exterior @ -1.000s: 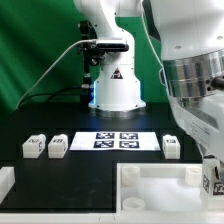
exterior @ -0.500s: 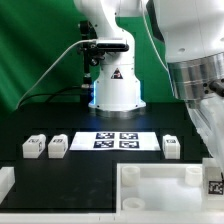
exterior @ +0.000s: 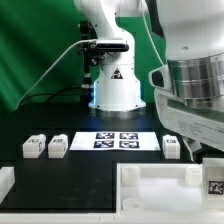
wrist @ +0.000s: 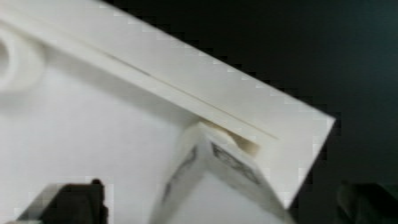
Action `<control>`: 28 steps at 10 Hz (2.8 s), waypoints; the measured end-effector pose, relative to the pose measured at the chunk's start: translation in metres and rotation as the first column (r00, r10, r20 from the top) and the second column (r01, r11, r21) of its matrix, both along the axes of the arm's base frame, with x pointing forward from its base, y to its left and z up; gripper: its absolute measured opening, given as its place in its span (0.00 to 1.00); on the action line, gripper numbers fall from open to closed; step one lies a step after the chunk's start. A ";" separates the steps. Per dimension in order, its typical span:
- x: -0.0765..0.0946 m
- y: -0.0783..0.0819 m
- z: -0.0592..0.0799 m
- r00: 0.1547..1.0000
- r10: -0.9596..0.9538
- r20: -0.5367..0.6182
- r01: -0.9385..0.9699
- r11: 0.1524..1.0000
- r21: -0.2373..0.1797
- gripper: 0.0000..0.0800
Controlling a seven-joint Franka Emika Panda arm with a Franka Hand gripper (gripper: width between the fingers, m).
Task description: Assemble one leg
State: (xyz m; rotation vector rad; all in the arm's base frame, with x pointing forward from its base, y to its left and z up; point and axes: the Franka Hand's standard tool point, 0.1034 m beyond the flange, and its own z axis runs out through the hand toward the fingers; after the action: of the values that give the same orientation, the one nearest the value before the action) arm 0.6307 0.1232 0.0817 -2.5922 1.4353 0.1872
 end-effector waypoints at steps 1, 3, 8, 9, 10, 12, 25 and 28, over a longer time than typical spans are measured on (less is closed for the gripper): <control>0.000 -0.001 -0.001 0.992 0.126 0.027 -0.126 0.992 0.000 0.81; -0.001 -0.003 -0.002 0.930 0.360 0.067 -0.359 0.933 -0.027 0.81; 0.002 -0.006 -0.006 0.751 0.654 0.088 -0.645 0.756 -0.112 0.66; 0.002 -0.006 -0.006 0.776 0.625 0.084 -0.616 0.780 -0.110 0.48; 0.002 -0.006 -0.007 0.830 0.553 0.074 -0.545 0.832 -0.103 0.37; 0.002 -0.008 -0.007 0.918 0.391 0.057 -0.386 0.918 -0.089 0.37; 0.000 -0.002 -0.008 0.985 -0.171 0.001 0.171 0.985 0.014 0.79; 0.000 -0.004 -0.009 0.984 0.163 0.076 -0.164 0.987 0.003 0.81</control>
Offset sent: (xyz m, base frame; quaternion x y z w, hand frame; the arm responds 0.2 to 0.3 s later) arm 0.0102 -0.0132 -0.0095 -0.0909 0.0877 -0.3349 0.9338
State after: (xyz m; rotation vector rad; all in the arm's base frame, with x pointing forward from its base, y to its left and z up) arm 0.6306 0.1187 0.0727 -2.6792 1.1946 0.1147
